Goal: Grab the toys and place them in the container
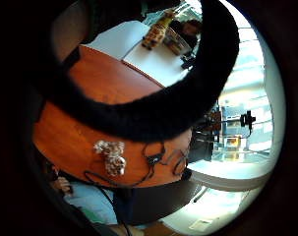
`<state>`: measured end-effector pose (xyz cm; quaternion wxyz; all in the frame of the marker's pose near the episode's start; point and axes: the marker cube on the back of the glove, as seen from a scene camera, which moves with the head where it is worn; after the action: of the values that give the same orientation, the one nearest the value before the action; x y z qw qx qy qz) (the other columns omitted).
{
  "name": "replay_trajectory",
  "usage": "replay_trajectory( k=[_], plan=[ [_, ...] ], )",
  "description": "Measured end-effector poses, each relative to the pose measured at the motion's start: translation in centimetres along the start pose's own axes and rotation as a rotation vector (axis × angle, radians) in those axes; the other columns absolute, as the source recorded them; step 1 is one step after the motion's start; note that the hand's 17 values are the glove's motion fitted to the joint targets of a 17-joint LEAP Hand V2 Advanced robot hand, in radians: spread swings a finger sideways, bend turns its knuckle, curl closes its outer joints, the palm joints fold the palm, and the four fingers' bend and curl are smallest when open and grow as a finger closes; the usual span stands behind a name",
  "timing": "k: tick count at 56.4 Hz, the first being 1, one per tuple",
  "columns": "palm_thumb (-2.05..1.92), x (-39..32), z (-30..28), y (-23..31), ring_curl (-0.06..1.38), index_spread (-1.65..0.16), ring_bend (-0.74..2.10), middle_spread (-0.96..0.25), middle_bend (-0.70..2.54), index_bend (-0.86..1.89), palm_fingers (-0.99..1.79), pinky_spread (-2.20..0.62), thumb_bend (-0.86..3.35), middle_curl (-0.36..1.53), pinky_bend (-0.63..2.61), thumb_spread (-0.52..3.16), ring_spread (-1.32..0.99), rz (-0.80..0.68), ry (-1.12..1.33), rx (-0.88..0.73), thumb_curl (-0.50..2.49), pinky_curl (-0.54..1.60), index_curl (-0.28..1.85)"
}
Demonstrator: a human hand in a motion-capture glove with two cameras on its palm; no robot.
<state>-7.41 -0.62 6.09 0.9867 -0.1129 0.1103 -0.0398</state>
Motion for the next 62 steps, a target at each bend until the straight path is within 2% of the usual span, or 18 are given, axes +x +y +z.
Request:
replay_trajectory(
  k=[8, 20, 36, 47, 62],
  plan=[
    [-0.13, 5.3, 1.1, 4.4, 0.26, -0.33, 0.19, -0.05, 0.16, 0.16, -0.09, 0.06, -0.09, 0.31, 0.65, 1.16, -0.06, 0.066, 0.055, 0.016, 0.15, 0.34, 0.28],
    [-0.13, 8.3, 6.0, 9.3, 0.26, -0.33, 0.17, -0.05, 0.15, 0.16, -0.11, 0.06, -0.09, 0.29, 0.66, 1.16, -0.06, 0.210, -0.051, -0.030, 0.14, 0.35, 0.28],
    [-0.13, 7.9, 14.0, 12.5, 0.25, -0.32, 0.17, -0.05, 0.15, 0.15, -0.14, 0.06, -0.09, 0.27, 0.69, 1.16, -0.04, 0.200, -0.099, -0.145, 0.14, 0.36, 0.28],
    [-0.13, 6.0, 20.2, 12.8, 0.23, -0.32, 0.16, -0.04, 0.13, 0.15, -0.17, 0.06, -0.09, 0.26, 0.71, 1.16, -0.04, 0.161, -0.052, -0.318, 0.14, 0.37, 0.28],
    [-0.14, 5.6, 22.4, 13.0, 0.21, -0.31, 0.15, -0.03, 0.12, 0.14, -0.22, 0.06, -0.09, 0.23, 0.75, 1.16, -0.03, 0.164, -0.068, -0.367, 0.13, 0.37, 0.26]
  ],
)
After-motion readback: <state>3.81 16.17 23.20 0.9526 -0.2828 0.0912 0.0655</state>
